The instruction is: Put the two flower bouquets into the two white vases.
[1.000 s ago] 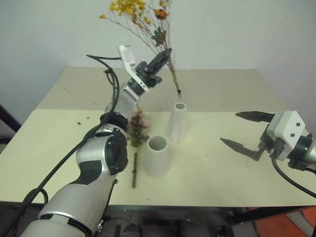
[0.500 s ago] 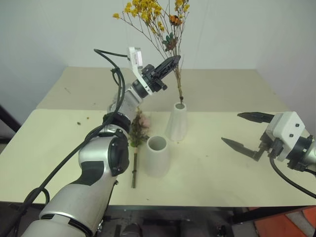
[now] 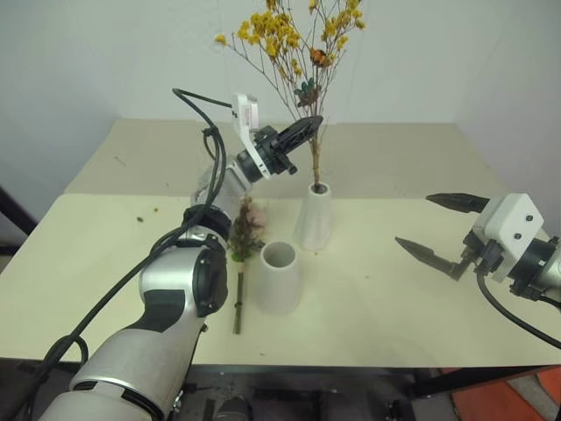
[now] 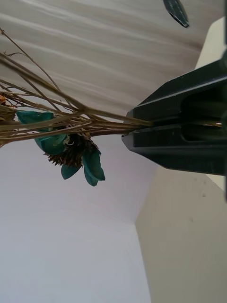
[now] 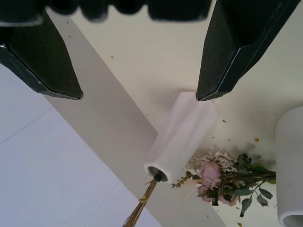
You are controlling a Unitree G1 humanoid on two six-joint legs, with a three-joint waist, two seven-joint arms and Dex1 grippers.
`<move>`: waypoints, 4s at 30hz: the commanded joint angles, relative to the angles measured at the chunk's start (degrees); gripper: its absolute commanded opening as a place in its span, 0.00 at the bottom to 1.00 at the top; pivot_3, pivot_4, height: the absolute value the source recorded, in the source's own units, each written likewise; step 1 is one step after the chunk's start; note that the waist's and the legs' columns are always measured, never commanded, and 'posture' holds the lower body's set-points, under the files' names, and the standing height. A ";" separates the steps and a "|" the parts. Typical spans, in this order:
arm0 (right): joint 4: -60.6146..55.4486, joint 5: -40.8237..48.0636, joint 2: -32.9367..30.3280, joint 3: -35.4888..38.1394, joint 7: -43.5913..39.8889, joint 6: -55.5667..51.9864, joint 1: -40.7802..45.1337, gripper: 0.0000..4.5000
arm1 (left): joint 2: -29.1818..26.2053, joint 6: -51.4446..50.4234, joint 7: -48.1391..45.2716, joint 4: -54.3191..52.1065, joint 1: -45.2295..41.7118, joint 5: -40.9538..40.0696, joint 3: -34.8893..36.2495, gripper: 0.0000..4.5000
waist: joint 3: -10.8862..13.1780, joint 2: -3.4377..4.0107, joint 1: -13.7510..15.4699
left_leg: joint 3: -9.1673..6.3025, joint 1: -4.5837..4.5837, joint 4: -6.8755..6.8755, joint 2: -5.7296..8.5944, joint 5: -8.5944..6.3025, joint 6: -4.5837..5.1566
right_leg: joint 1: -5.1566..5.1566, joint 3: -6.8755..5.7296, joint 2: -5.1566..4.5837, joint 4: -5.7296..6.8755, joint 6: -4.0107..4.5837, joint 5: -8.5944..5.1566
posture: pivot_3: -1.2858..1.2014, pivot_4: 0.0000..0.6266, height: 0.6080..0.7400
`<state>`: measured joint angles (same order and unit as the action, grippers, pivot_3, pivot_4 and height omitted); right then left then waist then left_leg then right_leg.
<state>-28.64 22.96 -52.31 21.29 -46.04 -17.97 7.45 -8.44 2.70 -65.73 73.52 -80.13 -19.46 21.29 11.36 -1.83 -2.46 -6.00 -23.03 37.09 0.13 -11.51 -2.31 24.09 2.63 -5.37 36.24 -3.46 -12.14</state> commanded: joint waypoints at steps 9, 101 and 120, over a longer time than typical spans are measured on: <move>-0.83 0.45 0.13 1.79 1.76 -0.76 1.41 1.00 | 1.39 1.96 0.43 -0.58 -0.10 1.26 -0.47 0.01 | 0.00 0.00 0.06 | 0.00 -0.01 0.00 0.01 0.00 0.00 | 0.00 0.00 0.00 0.00 0.00 0.00 | 0.52 0.24 1.00; 7.14 7.10 -18.74 -20.80 -22.71 -20.92 33.88 1.00 | -31.44 -95.20 49.86 -66.25 19.97 -23.11 -29.51 1.00 | 0.00 0.04 0.00 | 0.02 0.17 0.00 -0.06 -0.01 -0.01 | 0.14 0.12 0.04 0.47 -0.04 -0.28 | 0.52 0.24 1.00; 6.37 5.49 -16.48 -17.61 -16.89 -22.62 28.64 1.00 | -22.19 -95.20 74.99 -38.50 10.62 -41.30 -31.27 1.00 | 0.00 0.04 0.05 | 0.01 0.12 0.00 -0.01 0.00 -0.01 | 0.19 0.12 0.02 0.49 0.00 -0.26 | 0.52 0.24 1.00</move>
<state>-21.17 28.32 -68.92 1.14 -63.81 -40.15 36.30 -30.88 -92.23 8.19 33.94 -67.85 -60.50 -10.43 11.36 -1.79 -2.41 -5.99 -22.89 37.09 0.13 -11.52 -2.32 24.26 2.74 -5.36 36.73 -3.46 -12.40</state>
